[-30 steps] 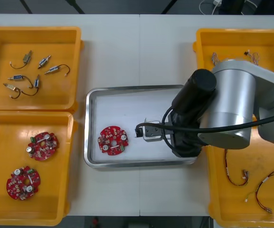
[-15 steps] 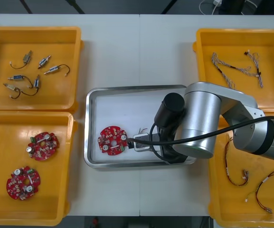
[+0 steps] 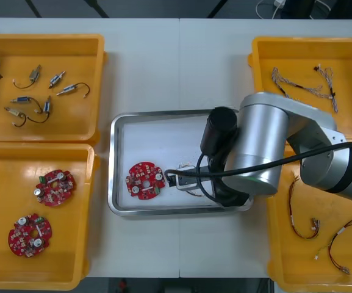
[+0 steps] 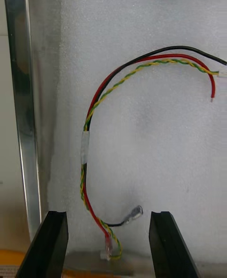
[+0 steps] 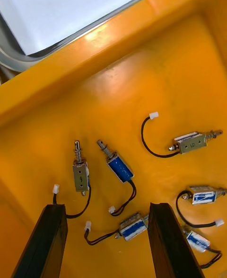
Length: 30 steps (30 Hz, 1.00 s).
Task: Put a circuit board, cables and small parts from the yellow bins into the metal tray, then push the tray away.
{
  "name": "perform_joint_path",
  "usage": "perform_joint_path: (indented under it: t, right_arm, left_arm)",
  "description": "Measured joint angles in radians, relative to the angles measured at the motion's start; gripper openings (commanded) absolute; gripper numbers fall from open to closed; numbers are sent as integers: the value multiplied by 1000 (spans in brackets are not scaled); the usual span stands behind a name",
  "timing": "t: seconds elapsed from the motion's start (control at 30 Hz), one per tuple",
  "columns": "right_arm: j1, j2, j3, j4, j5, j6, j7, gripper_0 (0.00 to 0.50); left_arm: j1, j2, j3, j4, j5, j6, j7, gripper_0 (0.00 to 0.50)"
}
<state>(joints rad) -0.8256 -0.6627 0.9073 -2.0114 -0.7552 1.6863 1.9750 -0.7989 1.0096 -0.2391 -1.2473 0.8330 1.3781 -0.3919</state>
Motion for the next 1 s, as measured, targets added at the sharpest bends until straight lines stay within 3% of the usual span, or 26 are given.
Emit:
perform_joint_path:
  t: [0.13, 0.3, 0.43, 0.5, 0.67, 0.87, 1.0]
  right_arm:
    - [0, 0, -120, -19, -99, 81, 0, 500]
    - [0, -13, -271, -20, -193, 142, -31, 500]
    - [0, -49, -349, -21, -248, 165, -258, 500]
    - [2, -70, -382, -22, -262, 169, -381, 500]
    - [27, -119, -483, -22, -273, 178, -479, 500]
    - [74, -171, -593, -22, -271, 202, -768, 500]
    - [101, -197, -645, -23, -252, 226, -810, 500]
  left_arm:
    - [6, -1, -3, 1, 7, -26, -154, 500]
    - [6, -1, -59, 7, -1, -61, -138, 500]
    - [6, -4, -100, 41, -1, -80, -117, 500]
    - [6, -8, -103, 62, -1, -85, -116, 500]
    - [6, -19, -105, 95, -2, -100, -116, 500]
    - [14, -22, -115, 107, -2, -126, -117, 500]
    - [31, -27, -115, 108, -3, -145, -117, 500]
